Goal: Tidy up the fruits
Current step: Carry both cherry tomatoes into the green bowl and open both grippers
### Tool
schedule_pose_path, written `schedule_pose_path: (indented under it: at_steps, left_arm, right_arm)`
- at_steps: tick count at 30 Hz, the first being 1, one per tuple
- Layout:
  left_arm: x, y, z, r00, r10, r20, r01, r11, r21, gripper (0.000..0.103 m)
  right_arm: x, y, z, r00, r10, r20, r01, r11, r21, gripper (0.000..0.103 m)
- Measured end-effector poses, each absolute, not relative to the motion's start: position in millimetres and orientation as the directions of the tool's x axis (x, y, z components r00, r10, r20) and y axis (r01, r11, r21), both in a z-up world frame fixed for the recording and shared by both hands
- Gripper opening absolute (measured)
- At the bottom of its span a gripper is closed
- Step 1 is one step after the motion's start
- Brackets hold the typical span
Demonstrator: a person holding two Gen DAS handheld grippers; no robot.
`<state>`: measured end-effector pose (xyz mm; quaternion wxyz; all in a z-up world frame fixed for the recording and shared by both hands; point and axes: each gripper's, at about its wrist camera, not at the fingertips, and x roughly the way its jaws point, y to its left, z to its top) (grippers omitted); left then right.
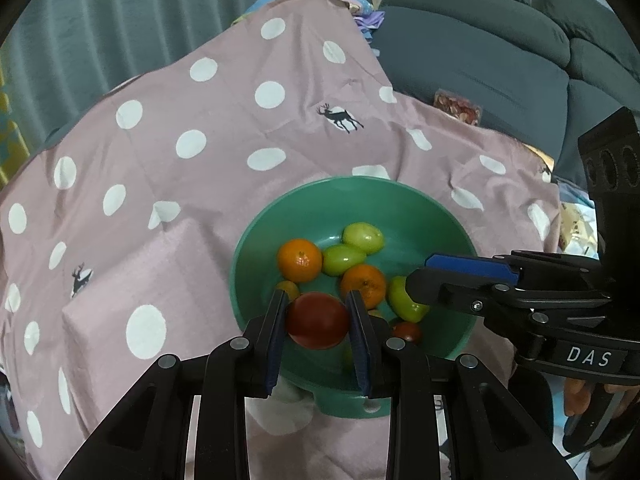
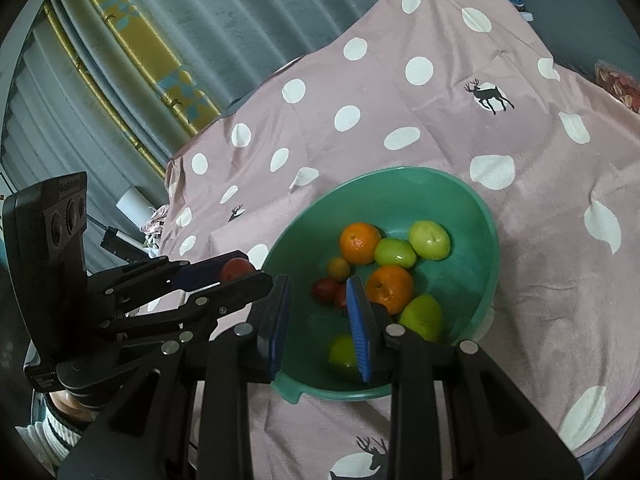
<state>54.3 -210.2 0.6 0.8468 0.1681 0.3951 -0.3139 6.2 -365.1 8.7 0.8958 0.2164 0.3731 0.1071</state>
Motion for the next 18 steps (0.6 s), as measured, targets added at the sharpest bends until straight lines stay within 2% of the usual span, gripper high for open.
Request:
schedule_pose_path:
  at_steps: [6,18]
  left_arm:
    - [63,-222,-11,0.466,-0.374,-0.802,0.679,0.733,0.053,0.030]
    - [70,-233,-27,0.438,-0.341,-0.832,0.693,0.718,0.070,0.030]
  right_arm:
    - [11,-368,2,0.685,0.321,-0.654,-0.004,0.899,0.438,0.031]
    - [14,-371,-5,0.676,0.323,-0.662,0.000,0.899,0.438,0.031]
